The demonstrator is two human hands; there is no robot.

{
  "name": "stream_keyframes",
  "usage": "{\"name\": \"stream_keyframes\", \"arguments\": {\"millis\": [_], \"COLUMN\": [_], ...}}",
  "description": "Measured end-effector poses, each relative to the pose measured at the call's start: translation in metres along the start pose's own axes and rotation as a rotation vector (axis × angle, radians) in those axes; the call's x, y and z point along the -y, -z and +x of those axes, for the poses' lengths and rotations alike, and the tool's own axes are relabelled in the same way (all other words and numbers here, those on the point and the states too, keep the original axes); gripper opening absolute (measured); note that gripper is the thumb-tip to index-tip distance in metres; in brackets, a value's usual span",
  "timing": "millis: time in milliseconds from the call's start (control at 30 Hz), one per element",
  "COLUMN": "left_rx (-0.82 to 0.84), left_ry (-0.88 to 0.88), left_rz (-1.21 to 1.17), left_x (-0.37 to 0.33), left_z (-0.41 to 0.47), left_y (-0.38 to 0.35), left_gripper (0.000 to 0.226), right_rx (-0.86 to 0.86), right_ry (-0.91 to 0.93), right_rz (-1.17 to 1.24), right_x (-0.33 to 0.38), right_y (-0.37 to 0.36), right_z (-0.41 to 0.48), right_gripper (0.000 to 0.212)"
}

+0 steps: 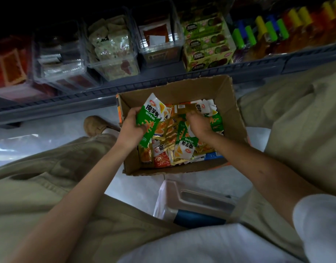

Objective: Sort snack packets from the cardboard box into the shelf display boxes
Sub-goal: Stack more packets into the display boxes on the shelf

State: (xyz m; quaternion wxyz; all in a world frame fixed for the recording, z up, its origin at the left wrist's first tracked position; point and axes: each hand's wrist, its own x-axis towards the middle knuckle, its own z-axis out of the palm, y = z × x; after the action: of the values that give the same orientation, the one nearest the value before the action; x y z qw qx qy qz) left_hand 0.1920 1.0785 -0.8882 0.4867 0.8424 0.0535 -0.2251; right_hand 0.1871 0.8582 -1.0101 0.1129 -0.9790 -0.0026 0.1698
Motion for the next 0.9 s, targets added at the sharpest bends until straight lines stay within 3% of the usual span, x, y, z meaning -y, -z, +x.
{"name": "stream_keyframes", "arguments": {"millis": [133,267,367,433,533,600,733,900], "left_rx": [-0.069,-0.1,-0.104,-0.088,-0.05,-0.049,-0.11,-0.233], "left_ry": [-0.005,0.179,0.335,0.366,0.294,0.296,0.331,0.009], "left_rz": [-0.027,-0.202,-0.348,-0.471,-0.69,-0.76,-0.677,-0.483], "left_x": [-0.004,-0.018,-0.029,-0.037,-0.046,-0.05,-0.056,-0.07], "left_z": [0.0,0.002,0.005,0.002,0.004,0.007,0.004,-0.007], "left_y": [-0.001,-0.003,-0.007,-0.006,-0.002,0.002,0.004,-0.001], "left_gripper": [0.065,0.041,0.026,0.03,0.049,0.043,0.016,0.017], "right_rx": [-0.246,-0.462,-0.58,-0.567,-0.414,-0.295,-0.199,-0.265], "right_ry": [-0.081,-0.069,0.048,0.186,0.401,0.505,0.57,0.5], "right_rz": [0.31,0.668,0.903,0.904,0.811,0.812,0.722,0.755], "right_x": [0.018,0.038,0.059,0.071,0.084,0.092,0.099,0.104], "right_y": [0.036,0.079,0.098,0.104,0.103,0.101,0.111,0.163], "right_z": [0.011,0.009,-0.007,-0.023,-0.041,-0.052,-0.058,-0.049], "right_gripper": [0.018,0.013,0.005,0.006,0.011,0.009,0.005,0.01]}}
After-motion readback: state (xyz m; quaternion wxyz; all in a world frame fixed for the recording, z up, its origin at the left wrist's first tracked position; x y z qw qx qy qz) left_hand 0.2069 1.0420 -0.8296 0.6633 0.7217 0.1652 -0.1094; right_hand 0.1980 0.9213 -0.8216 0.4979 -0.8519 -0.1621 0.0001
